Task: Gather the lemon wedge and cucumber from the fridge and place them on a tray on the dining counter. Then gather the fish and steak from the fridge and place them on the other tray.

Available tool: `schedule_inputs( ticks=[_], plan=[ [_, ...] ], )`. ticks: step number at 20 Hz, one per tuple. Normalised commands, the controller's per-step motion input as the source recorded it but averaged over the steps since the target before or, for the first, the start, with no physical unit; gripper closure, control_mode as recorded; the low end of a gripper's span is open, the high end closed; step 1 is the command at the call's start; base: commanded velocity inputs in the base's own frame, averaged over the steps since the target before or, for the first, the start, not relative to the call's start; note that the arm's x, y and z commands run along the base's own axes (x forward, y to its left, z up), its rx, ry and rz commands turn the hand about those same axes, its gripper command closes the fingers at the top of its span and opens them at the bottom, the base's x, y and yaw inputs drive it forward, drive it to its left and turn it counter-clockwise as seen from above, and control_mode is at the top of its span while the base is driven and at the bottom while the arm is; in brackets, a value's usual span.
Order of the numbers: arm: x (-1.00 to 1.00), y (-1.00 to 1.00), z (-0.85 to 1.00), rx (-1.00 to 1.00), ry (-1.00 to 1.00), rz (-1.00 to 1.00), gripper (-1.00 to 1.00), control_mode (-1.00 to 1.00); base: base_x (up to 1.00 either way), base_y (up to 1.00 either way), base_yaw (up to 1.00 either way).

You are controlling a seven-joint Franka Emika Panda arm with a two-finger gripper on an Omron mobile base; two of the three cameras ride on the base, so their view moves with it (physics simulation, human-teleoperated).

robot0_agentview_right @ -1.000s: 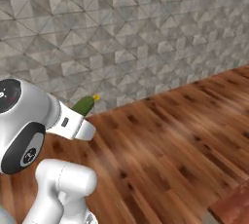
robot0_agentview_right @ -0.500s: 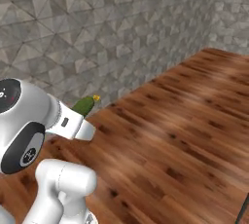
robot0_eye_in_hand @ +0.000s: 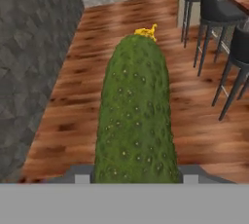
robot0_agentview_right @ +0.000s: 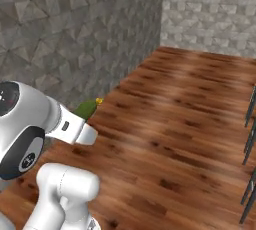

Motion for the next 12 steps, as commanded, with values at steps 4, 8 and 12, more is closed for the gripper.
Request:
schedule_inputs(
  ticks=[4, 8, 12],
  plan=[
    [0.0, 0.0, 0.0, 0.0, 0.0, 0.0, 1.0, 1.0, 0.99, 0.25, -0.43],
    [0.0, 0.0, 0.0, 0.0, 0.0, 0.0, 1.0, 1.0, 0.96, 0.07, -0.42],
    [0.0, 0.0, 0.0, 0.0, 0.0, 0.0, 1.0, 1.0, 0.86, 0.03, -0.46]
  ],
)
